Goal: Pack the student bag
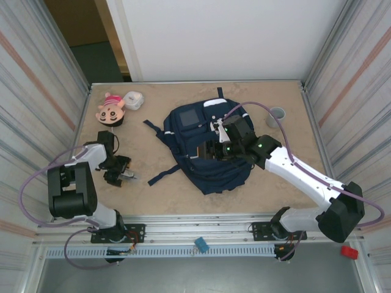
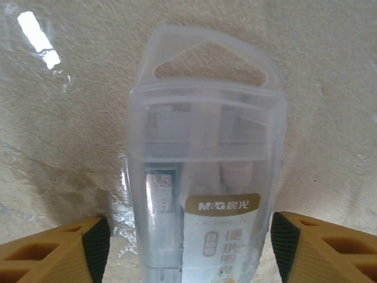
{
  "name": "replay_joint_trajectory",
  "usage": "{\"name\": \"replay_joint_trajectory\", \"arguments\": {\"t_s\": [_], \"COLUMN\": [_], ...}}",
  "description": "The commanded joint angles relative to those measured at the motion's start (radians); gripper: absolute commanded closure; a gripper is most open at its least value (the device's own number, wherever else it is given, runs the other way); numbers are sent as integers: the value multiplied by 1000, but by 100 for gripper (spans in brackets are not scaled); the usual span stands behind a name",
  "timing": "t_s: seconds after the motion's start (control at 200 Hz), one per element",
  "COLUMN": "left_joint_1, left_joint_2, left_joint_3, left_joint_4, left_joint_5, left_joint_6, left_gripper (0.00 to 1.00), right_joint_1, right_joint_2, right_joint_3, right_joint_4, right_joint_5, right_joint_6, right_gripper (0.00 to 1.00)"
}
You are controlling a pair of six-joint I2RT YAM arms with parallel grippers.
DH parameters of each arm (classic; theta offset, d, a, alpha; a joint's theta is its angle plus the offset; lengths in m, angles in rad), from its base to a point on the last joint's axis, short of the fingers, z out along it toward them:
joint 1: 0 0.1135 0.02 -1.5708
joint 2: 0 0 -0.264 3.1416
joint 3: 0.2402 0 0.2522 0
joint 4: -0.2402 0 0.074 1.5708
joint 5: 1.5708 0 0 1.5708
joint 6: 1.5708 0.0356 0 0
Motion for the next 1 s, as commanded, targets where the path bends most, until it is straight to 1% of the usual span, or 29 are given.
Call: {"name": "replay_joint_trajectory", "arguments": {"t_s": [0.0,0.135,0.23,0.401,0.491,0.596,0.671,0.767,0.842,0.897,0.992], "left_joint_1": [7,7,7,5,-18,-83,-157,-261,-338,-388,-459], "left_joint_2": [41,36,8,-87,-162,-261,-324,-379,-406,-416,-425], "left_joint_3": [4,-19,-29,-44,-50,-51,-56,-71,-83,-84,-75], "left_joint_4": [37,47,44,27,10,-18,-24,-6,29,54,90], "left_joint_5": [13,24,34,87,111,113,118,125,133,130,134], "left_joint_6": [4,-18,-28,-47,-65,-108,-171,-274,-353,-399,-466], "left_gripper": [37,44,46,48,50,51,52,52,52,52,52], "right_joint_1": [7,8,8,13,15,18,17,25,54,78,125], "right_joint_2": [-2,-11,-12,-15,-25,-46,-59,-49,-5,42,132], "right_joint_3": [30,25,24,11,-8,-49,-86,-157,-187,-170,-114], "right_joint_4": [-28,-28,-19,7,39,115,183,365,482,498,472], "right_joint_5": [27,35,38,30,22,5,-16,-99,-147,-164,-173], "right_joint_6": [-28,-31,-33,-35,-35,-31,-18,56,96,90,40], "right_gripper": [34,35,35,35,35,35,34,33,33,33,33]}}
